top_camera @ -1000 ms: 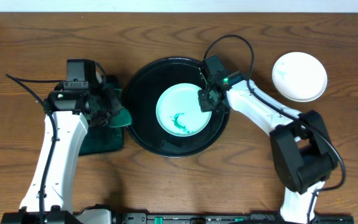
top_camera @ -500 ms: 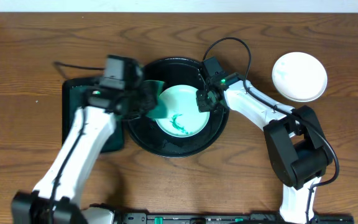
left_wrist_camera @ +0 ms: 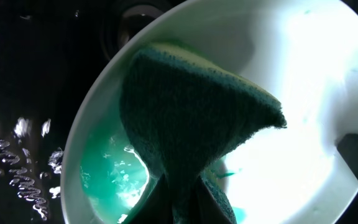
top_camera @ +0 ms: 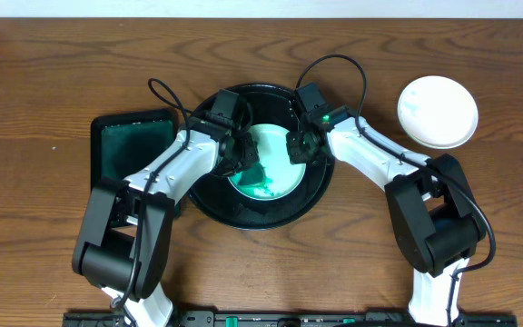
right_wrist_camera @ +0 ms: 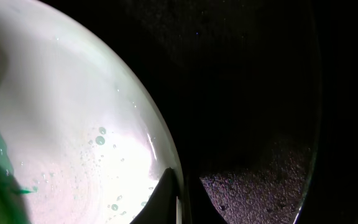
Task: Clean dirty plates on tray and stack at the side
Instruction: 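Scrub the plate with the sponge while the right gripper holds its rim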
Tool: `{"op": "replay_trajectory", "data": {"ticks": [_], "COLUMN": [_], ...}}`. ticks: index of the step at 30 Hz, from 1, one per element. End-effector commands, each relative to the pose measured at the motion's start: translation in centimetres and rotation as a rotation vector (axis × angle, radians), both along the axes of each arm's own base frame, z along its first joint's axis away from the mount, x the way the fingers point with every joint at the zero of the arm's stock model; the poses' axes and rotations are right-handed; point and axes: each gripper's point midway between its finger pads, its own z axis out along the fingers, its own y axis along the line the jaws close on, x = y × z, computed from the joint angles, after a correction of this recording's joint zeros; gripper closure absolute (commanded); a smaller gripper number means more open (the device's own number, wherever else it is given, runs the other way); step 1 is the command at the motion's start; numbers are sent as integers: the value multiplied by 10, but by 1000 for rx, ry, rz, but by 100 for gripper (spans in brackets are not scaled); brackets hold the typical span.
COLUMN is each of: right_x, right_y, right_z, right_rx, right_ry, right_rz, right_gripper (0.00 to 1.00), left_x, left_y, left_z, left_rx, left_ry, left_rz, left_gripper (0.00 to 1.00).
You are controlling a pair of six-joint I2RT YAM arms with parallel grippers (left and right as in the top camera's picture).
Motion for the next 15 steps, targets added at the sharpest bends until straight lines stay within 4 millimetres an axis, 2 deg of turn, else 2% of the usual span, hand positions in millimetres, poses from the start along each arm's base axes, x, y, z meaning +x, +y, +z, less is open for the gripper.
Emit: {"op": "replay_trajectory", "data": {"ticks": [1,5,9,15], "right_x": [-28,-28,-29,-31], "right_y": [16,16,16,14], "right_z": [-26,-26,-27,-27], "right_rx": [7,6,5,-2], "right_ry": [99,99,101,110], "right_rz": [66,66,66,73], "right_gripper": [99,99,99,99], "left_x": [-1,-12,-20,-20], "left_y": [17,-24,-58,-82], "left_z": [-15,-9,1,9], "left_rx": [78,-116,-233,-302], "left_ry": [24,71,72,41], "left_rz": [40,-53,-132,-174], "left_gripper": [93,93,93,93]}}
